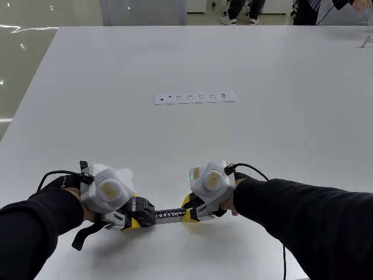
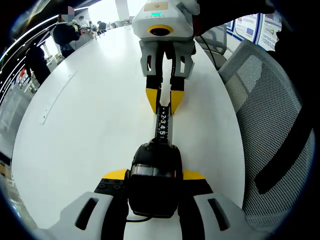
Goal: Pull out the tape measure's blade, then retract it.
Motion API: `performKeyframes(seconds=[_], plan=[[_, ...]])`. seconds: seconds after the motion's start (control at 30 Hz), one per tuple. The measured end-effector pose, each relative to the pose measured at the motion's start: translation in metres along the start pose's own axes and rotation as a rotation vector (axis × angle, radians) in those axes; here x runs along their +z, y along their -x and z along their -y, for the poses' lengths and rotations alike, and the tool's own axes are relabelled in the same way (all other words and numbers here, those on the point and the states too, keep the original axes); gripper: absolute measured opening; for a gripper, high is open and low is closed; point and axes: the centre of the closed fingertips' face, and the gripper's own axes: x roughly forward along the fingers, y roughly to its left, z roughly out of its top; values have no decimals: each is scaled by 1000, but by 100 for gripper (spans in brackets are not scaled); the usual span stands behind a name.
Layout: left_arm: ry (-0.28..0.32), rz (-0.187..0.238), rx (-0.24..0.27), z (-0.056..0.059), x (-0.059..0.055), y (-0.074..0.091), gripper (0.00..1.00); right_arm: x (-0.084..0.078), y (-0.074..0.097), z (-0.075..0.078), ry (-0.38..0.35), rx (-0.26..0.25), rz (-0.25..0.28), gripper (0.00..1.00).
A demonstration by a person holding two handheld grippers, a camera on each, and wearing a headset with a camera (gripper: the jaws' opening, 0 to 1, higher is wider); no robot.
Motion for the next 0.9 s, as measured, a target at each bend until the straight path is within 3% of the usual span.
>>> performKeyframes(seconds=[0.9], plan=[[-1,2,4,1,0,0,33,-12,8,1,-12,-3,2,10]])
